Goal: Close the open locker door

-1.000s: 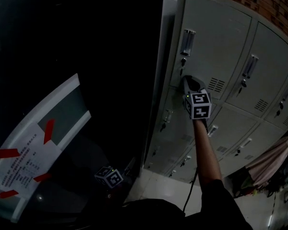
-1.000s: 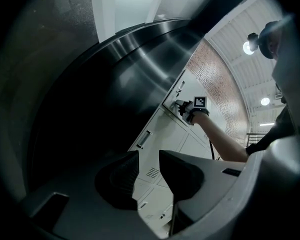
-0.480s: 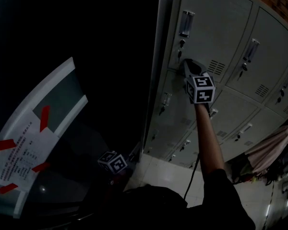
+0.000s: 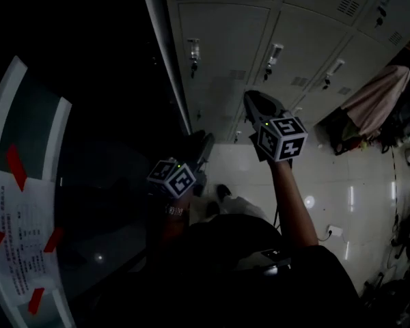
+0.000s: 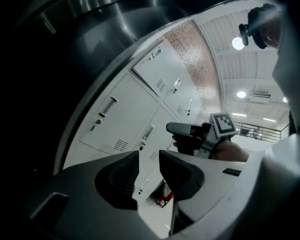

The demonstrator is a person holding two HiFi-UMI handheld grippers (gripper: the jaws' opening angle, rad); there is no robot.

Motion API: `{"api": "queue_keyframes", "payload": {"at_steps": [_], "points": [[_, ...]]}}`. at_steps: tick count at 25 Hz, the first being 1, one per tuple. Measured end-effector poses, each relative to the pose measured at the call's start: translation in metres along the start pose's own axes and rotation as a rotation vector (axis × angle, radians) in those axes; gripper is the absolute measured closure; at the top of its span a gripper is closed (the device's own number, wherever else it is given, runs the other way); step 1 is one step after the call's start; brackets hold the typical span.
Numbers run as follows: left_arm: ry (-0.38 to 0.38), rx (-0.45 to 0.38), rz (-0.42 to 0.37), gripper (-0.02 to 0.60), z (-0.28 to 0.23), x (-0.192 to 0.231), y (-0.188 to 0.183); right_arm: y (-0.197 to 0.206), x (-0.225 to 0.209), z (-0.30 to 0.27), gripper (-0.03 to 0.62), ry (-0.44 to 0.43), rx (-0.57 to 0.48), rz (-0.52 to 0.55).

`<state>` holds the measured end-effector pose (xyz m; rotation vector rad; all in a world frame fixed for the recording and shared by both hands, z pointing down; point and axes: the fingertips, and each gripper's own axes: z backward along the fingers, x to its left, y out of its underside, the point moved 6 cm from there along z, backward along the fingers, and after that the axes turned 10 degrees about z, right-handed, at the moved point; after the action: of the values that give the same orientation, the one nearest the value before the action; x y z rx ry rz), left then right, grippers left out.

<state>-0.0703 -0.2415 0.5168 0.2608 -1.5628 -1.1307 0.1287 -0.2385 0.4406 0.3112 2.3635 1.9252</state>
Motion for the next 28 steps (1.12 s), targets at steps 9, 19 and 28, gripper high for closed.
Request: {"api": "queue_keyframes", "payload": {"at_steps": [9,19,28], "points": [[0.106,0.188,-0.014,0.451,-0.068,-0.063,0.079,0.112,0.002,0.080,0.562,0.121,0.182,-0.166],[0.124,0.233,-0.033,0.454,-0.106,-0.106,0.116,0.135,-0.032,0.115,0.563,0.125,0.200,-0.233],[0.103,0.248,-0.028,0.454,-0.116,-0.110,0.128,0.149,-0.044,0.122,0.563,0.104,0.208,-0.264]]}}
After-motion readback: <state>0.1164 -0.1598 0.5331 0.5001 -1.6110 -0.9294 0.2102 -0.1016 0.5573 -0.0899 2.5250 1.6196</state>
